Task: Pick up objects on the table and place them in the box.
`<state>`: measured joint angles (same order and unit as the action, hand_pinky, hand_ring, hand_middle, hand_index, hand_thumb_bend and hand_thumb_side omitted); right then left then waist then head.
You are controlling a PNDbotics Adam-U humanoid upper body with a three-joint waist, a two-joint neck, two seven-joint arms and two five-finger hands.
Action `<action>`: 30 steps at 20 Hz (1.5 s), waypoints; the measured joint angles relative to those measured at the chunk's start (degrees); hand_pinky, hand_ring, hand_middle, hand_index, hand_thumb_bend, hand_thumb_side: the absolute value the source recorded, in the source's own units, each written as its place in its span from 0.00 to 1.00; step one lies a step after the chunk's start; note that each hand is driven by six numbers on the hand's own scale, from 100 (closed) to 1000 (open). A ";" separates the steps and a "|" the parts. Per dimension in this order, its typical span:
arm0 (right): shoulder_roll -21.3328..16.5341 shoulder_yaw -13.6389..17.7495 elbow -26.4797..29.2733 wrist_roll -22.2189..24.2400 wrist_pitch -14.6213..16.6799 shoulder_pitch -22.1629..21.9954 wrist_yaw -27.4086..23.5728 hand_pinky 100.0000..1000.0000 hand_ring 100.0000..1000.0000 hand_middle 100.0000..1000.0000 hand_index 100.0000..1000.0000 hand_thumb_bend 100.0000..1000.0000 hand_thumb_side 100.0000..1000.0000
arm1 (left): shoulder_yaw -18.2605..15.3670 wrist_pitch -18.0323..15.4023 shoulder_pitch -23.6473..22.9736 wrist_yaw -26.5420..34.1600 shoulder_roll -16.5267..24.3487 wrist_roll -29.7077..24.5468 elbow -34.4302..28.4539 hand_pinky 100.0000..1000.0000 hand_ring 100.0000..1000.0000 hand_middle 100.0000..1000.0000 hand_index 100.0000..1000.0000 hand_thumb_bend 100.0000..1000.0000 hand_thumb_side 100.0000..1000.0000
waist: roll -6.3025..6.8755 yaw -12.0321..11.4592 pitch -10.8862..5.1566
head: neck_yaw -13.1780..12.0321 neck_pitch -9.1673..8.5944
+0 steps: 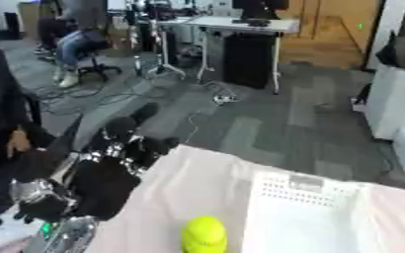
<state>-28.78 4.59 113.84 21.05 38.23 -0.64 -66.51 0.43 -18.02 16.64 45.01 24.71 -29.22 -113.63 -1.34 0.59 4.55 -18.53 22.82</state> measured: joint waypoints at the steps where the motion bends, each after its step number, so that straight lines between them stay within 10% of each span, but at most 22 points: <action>1: -0.01 0.00 0.00 -0.08 -0.08 0.00 -0.01 0.00 0.25 0.32 0.69 0.28 0.70 | 0.21 0.00 -0.03 0.19 0.00 -1.03 0.00 0.87 0.74 0.95 0.88 0.26 0.82 | 0.00 0.01 -0.07 | 0.41 0.52; 10: -1.55 0.41 0.00 -1.56 -1.42 0.01 -1.02 0.00 0.25 0.32 0.69 0.28 0.70 | 2.46 -2.11 -1.92 1.17 3.48 -13.42 0.24 0.89 0.74 0.95 0.89 0.26 0.83 | 1.15 0.98 -1.37 | 1.43 3.95; 11: -1.57 0.49 0.00 -1.78 -1.60 0.02 -1.17 0.00 0.25 0.32 0.69 0.27 0.72 | 2.67 -2.32 -1.93 1.02 4.65 -13.49 0.85 0.89 0.74 0.95 0.89 0.14 0.85 | 1.25 1.12 -1.48 | 1.43 4.11; 12: -1.61 0.59 0.00 -1.95 -1.77 0.03 -1.36 0.00 0.25 0.32 0.69 0.28 0.70 | 2.97 -2.43 -1.91 0.96 5.70 -13.38 1.76 0.89 0.74 0.95 0.89 0.28 0.82 | 1.29 1.23 -1.51 | 1.42 4.22; 30: -2.16 0.70 0.00 -2.18 -3.68 -0.08 -1.94 0.00 0.25 0.31 0.69 0.28 0.70 | 4.09 -11.15 9.37 -2.69 16.46 -4.66 16.84 0.93 0.79 0.96 0.93 0.49 0.70 | 1.61 1.45 -2.29 | 0.91 4.38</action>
<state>-30.94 5.29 113.84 18.87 34.56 -0.72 -68.45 4.52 -29.17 26.01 42.32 41.17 -33.88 -96.79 0.27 2.04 2.25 -17.62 27.20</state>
